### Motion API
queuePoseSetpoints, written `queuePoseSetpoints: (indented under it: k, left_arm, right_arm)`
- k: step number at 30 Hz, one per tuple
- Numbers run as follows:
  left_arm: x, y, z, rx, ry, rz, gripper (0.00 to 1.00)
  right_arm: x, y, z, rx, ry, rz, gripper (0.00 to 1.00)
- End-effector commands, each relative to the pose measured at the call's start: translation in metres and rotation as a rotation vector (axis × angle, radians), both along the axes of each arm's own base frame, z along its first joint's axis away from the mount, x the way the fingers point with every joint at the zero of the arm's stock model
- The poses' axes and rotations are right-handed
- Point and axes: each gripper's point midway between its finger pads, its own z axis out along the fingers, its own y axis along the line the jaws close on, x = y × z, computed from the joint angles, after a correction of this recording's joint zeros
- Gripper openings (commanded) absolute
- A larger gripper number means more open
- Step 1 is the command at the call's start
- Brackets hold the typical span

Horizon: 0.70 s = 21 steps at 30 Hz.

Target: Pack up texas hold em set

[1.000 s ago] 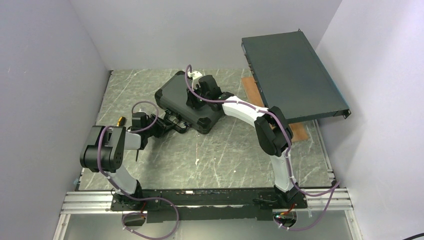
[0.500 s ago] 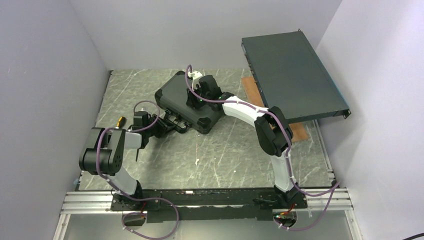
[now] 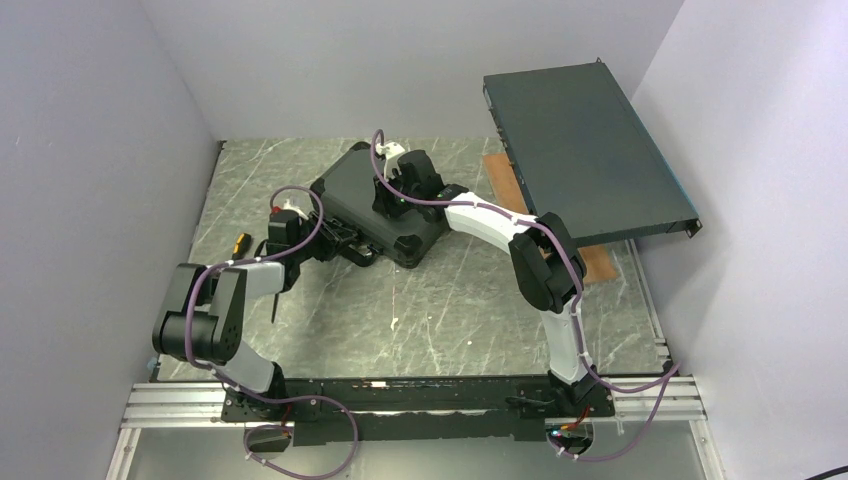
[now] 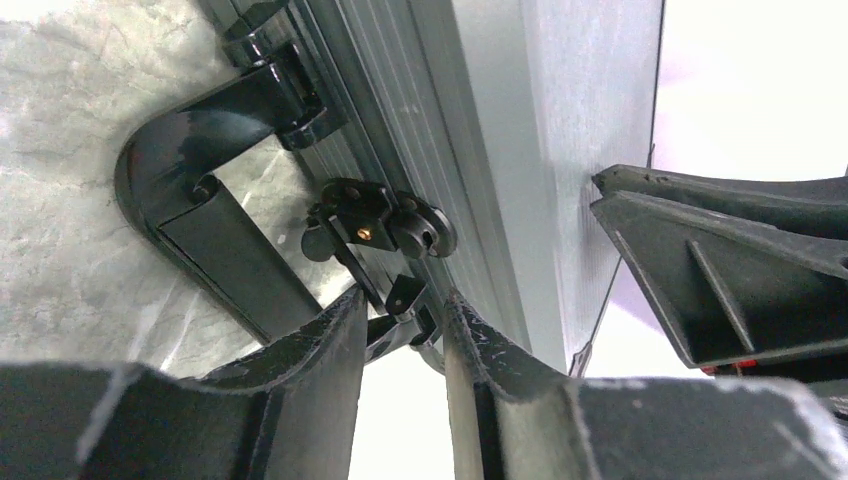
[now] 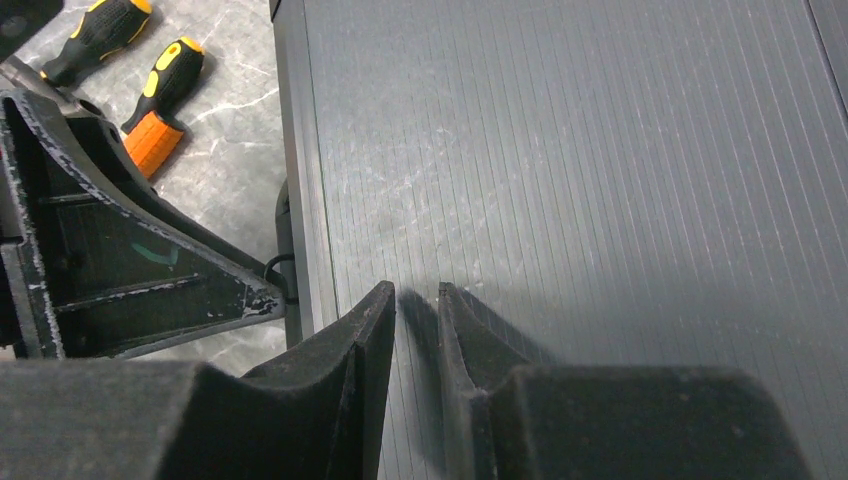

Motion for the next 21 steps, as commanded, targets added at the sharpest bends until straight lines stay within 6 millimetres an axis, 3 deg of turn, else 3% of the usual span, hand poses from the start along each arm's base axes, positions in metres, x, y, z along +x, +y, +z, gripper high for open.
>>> queuePoseSetpoints:
  k: [1, 21]
  left_arm:
    - [0.013, -0.003, 0.009, -0.020, -0.052, -0.001, 0.38]
    - [0.037, -0.017, 0.036, -0.048, -0.140, -0.060, 0.31]
  right_arm:
    - [-0.038, -0.033, -0.074, -0.185, 0.211, 0.005, 0.26]
    - [-0.038, -0.031, -0.079, -0.186, 0.224, 0.014, 0.26]
